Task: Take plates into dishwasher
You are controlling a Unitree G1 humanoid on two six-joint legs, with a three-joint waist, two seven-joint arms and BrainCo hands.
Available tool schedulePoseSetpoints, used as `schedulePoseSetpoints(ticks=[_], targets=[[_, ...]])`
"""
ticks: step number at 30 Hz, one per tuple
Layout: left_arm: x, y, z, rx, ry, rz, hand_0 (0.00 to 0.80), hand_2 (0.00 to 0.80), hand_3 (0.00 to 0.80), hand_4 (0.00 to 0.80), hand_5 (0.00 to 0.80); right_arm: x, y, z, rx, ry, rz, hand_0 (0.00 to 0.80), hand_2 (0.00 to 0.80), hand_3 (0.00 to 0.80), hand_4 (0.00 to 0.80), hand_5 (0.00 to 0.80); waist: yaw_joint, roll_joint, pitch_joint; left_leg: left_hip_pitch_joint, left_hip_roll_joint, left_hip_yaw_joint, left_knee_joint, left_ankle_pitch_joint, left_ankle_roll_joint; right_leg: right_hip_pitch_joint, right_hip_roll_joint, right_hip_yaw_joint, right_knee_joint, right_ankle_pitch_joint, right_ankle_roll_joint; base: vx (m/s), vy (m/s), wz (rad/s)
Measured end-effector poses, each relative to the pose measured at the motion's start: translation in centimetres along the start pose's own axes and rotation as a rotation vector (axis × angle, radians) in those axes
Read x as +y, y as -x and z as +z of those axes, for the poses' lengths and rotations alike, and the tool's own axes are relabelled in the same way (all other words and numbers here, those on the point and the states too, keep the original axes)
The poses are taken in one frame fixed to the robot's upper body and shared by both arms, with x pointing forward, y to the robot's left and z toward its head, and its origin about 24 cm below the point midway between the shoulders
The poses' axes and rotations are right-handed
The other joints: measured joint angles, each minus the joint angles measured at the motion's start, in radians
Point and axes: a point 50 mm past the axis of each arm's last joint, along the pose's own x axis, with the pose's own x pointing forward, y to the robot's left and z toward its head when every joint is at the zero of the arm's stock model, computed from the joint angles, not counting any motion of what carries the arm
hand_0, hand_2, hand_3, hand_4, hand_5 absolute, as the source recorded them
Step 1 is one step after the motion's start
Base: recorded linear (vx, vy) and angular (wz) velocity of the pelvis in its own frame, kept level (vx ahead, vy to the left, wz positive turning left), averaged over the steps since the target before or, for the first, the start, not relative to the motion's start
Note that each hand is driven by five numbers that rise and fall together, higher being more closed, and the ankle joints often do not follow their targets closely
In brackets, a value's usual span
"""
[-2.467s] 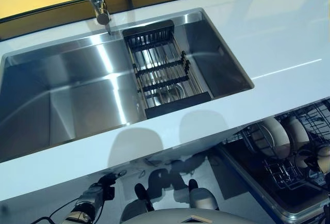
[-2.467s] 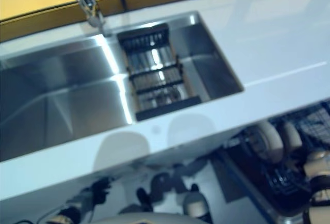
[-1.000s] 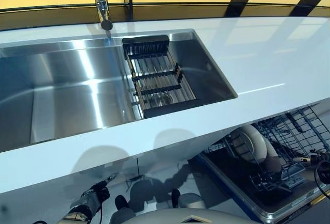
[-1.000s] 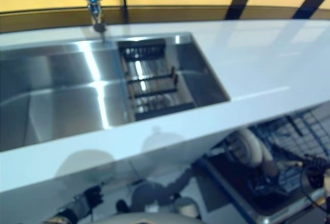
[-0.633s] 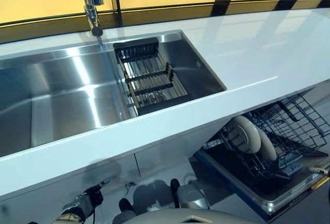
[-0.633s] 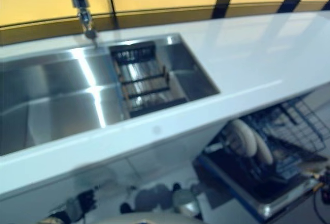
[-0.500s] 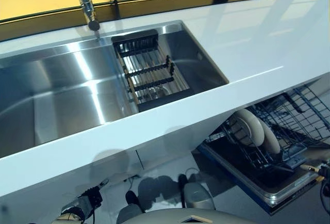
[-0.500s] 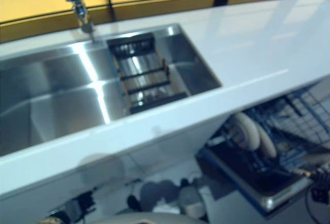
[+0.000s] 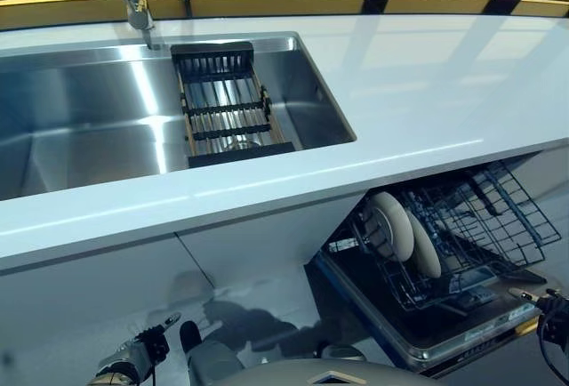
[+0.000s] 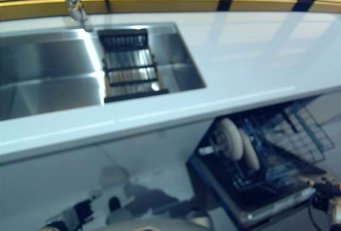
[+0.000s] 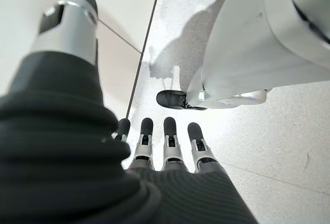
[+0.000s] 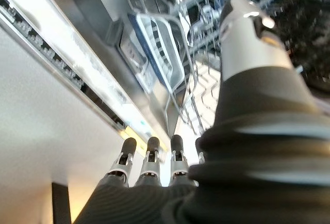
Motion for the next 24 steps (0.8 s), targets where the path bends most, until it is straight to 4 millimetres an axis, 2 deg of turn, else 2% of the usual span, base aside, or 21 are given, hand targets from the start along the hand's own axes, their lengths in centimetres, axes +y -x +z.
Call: schedulePoseSetpoints(ticks=[2,5,6,7,8,9,10,11,12,13,14,16,17,18,19,20,21,22,24], targets=[[0.6,0.0,-0.1,-0.014,0.026,0.013,0.0,0.0,0.0,0.0,0.0,-0.2,0.1,0.4,-0.013,-0.003,-0.003,0.0,0.0,0.0,0.0,0.0,0.002,0.001,0.002,0.006,0.003,-0.003,-0.009,0.007,-0.002,0.0,0.007,0.007,0.005,-0.006,-0.001,-0.186,-0.094,0.04],[1.0,0.0,-0.9,-0.01,0.049,0.014,0.0,0.0,0.0,0.0,0.0,-0.9,0.2,2.1,-0.053,-0.001,-0.019,0.0,0.0,0.0,0.0,0.0,0.013,0.027,0.018,0.04,0.013,-0.006,-0.053,0.042,0.005,0.022,0.03,0.01,0.01,-0.021,-0.011,-0.22,-0.061,0.15],[0.7,0.0,-1.1,-0.009,0.049,0.002,0.0,0.0,0.0,0.0,0.0,-1.5,0.3,2.7,-0.066,0.008,-0.035,0.0,0.0,0.0,0.0,0.0,0.018,0.043,0.028,0.042,0.014,0.001,-0.055,0.056,0.022,0.03,0.041,0.008,0.012,-0.029,-0.012,-0.33,-0.066,0.48],[0.3,-0.1,-1.0,-0.015,0.043,-0.016,0.0,0.0,0.0,0.0,0.0,-2.2,0.5,3.0,-0.066,0.011,-0.057,0.0,0.0,0.0,0.0,0.0,0.01,0.049,0.036,0.031,0.007,0.023,-0.054,0.087,0.053,0.039,0.049,0.008,0.024,-0.048,-0.023,-0.385,-0.046,1.14],[-0.6,-0.1,-0.5,-0.027,0.022,-0.047,0.0,0.0,0.0,0.0,0.0,-3.5,0.6,3.0,-0.054,-0.004,-0.1,0.0,0.0,0.0,0.0,0.0,-0.013,0.071,0.046,0.0,-0.009,0.064,-0.068,0.145,0.118,0.042,0.074,0.008,0.05,-0.08,-0.058,-0.368,-0.018,1.47],[-1.6,-0.1,0.3,-0.048,0.005,-0.08,0.0,0.0,0.0,0.0,0.0,-4.4,0.8,3.3,-0.054,-0.004,-0.134,0.0,0.0,0.0,0.0,0.0,-0.023,0.084,0.053,-0.007,-0.014,0.08,-0.078,0.136,0.125,0.037,0.085,-0.006,0.067,-0.096,-0.074,-0.342,0.062,1.33],[-1.8,0.0,0.3,-0.052,-0.001,-0.094,0.0,0.0,0.0,0.0,0.0,-4.5,0.8,3.5,-0.064,-0.017,-0.146,0.0,0.0,0.0,0.0,0.0,-0.018,0.08,0.05,-0.009,-0.027,0.099,-0.068,0.039,0.083,0.037,0.069,-0.02,0.068,-0.095,-0.08,-0.295,0.108,0.69],[-2.1,0.0,0.3,-0.047,-0.007,-0.102,0.0,0.0,0.0,0.0,0.0,-4.3,0.9,4.0,-0.085,-0.029,-0.132,0.0,0.0,0.0,0.0,0.0,-0.009,0.046,0.05,-0.029,-0.068,0.102,0.056,-0.056,0.11,0.037,0.01,-0.032,0.069,-0.093,-0.083,-0.274,0.154,0.26],[-2.5,0.0,0.2,-0.04,-0.026,-0.113,0.0,0.0,0.0,0.0,0.0,-4.2,1.0,4.7,-0.108,-0.039,-0.128,0.0,0.0,0.0,0.0,0.0,-0.008,0.017,0.047,-0.039,-0.113,0.095,0.209,-0.111,0.136,0.037,-0.038,-0.036,0.073,-0.09,-0.085,-0.18,0.142,0.11],[-3.2,0.0,0.3,-0.044,-0.042,-0.133,0.0,0.0,0.0,0.0,0.0,-4.5,1.3,5.7,-0.142,-0.037,-0.137,0.0,0.0,0.0,0.0,0.0,-0.019,0.013,0.045,-0.031,-0.14,0.091,0.336,-0.192,0.16,0.037,-0.06,-0.039,0.072,-0.088,-0.082,-0.162,0.191,0.22],[-4.0,0.1,0.8,-0.064,-0.04,-0.153,0.0,0.0,0.0,0.0,0.0,-4.7,1.4,6.6,-0.169,-0.046,-0.143,0.0,0.0,0.0,0.0,0.0,-0.038,0.019,0.042,0.008,-0.165,0.09,0.353,-0.242,0.161,0.047,-0.056,-0.044,0.075,-0.074,-0.051,-0.152,0.197,0.47],[-5.7,0.4,2.9,-0.121,-0.044,-0.199,0.0,0.0,0.0,0.0,0.0,-4.5,1.3,6.1,-0.146,-0.054,-0.142,0.0,0.0,0.0,0.0,0.0,-0.073,0.024,0.042,0.067,-0.194,0.038,0.2,-0.248,0.172,-0.005,-0.046,-0.036,0.165,-0.091,-0.047,-0.149,0.178,0.45],[-6.4,0.5,3.7,-0.143,-0.051,-0.218,0.0,0.0,0.0,0.0,0.0,-4.3,1.2,6.3,-0.147,-0.062,-0.136,0.0,0.0,0.0,0.0,0.0,-0.076,0.022,0.044,0.086,-0.195,0.016,0.146,-0.231,0.16,-0.055,-0.039,-0.031,0.237,-0.12,-0.057,-0.235,0.176,0.02],[-6.8,0.7,4.4,-0.16,-0.063,-0.227,0.0,0.0,0.0,0.0,0.0,-3.9,1.1,6.8,-0.156,-0.076,-0.123,0.0,0.0,0.0,0.0,0.0,-0.083,0.001,0.033,0.104,-0.189,-0.004,0.094,-0.203,0.136,-0.102,0.016,0.011,0.226,-0.133,-0.081,-0.248,0.182,0.06],[-7.3,0.8,4.7,-0.165,-0.07,-0.236,0.0,0.0,0.0,0.0,0.0,-3.8,1.0,7.0,-0.165,-0.087,-0.124,0.0,0.0,0.0,0.0,0.0,-0.098,-0.008,0.021,0.102,-0.195,-0.026,0.062,-0.183,0.113,-0.115,0.056,0.041,0.196,-0.098,-0.111,-0.303,0.21,0.32],[-7.9,0.9,5.1,-0.169,-0.099,-0.247,0.0,0.0,0.0,0.0,0.0,-3.9,0.9,6.7,-0.152,-0.098,-0.132,0.0,0.0,0.0,0.0,0.0,-0.11,-0.02,0.008,0.112,-0.204,-0.036,0.01,-0.163,0.112,-0.119,0.055,0.031,0.192,-0.096,-0.113,-0.208,0.105,0.28],[-8.3,0.9,5.3,-0.172,-0.117,-0.25,0.0,0.0,0.0,0.0,0.0,-3.9,0.8,6.8,-0.152,-0.121,-0.138,0.0,0.0,0.0,0.0,0.0,-0.107,-0.034,0.008,0.112,-0.212,-0.033,0.028,-0.175,0.122,-0.131,0.044,0.029,0.2,-0.091,-0.113,-0.212,0.051,0.03],[-8.4,0.9,5.3,-0.163,-0.121,-0.246,0.0,0.0,0.0,0.0,0.0,-3.7,0.8,7.2,-0.162,-0.15,-0.139,0.0,0.0,0.0,0.0,0.0,-0.11,-0.036,0.01,0.102,-0.215,-0.027,0.056,-0.197,0.118,-0.134,0.045,0.023,0.212,-0.087,-0.11,-0.193,0.021,-0.12],[-7.7,0.6,5.0,-0.138,-0.118,-0.205,0.0,0.0,0.0,0.0,0.0,-2.9,0.5,6.7,-0.145,-0.174,-0.136,0.0,0.0,0.0,0.0,0.0,-0.11,-0.046,0.013,0.098,-0.219,-0.03,0.062,-0.199,0.113,-0.138,0.042,0.016,0.219,-0.084,-0.107,-0.174,0.035,-0.03]])
